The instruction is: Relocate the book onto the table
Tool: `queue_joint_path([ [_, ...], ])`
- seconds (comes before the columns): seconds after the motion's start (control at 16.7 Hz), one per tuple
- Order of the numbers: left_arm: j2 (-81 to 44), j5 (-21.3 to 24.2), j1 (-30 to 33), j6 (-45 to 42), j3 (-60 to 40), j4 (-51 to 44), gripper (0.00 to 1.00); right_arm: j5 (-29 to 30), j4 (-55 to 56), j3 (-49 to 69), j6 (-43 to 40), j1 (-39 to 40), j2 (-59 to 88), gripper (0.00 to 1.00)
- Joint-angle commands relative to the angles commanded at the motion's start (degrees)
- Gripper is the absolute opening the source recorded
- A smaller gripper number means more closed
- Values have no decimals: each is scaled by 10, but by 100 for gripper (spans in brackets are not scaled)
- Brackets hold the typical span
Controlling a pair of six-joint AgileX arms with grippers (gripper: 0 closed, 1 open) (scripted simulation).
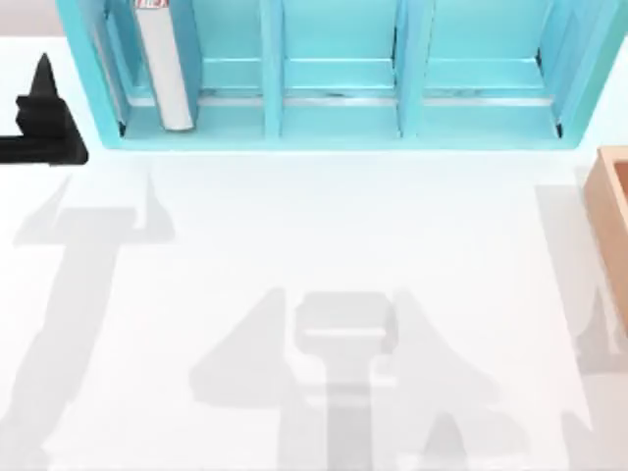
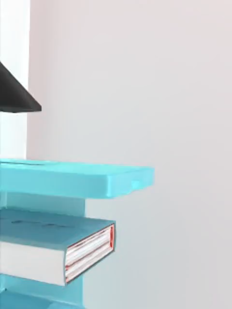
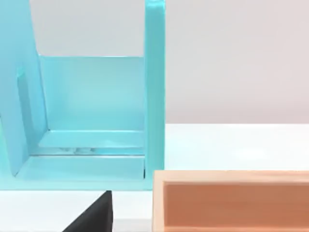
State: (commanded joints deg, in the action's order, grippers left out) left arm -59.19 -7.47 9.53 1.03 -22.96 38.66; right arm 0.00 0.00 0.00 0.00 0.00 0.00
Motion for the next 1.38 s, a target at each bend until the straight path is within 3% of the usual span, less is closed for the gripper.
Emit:
queue_joint_path([
  [0.36, -383, -41, 54, -2, -115, 202, 100, 0, 0, 0, 0, 0, 0, 100],
  [0.6, -550, -61, 78, -5, -171, 299, 100, 0, 0, 0, 0, 0, 0, 100],
  [0.84, -619, -70, 89, -6, -197, 343, 100, 0, 0, 0, 0, 0, 0, 100],
  [1.38, -643, -63, 83, -7, -236, 327, 100, 0, 0, 0, 0, 0, 0, 100],
])
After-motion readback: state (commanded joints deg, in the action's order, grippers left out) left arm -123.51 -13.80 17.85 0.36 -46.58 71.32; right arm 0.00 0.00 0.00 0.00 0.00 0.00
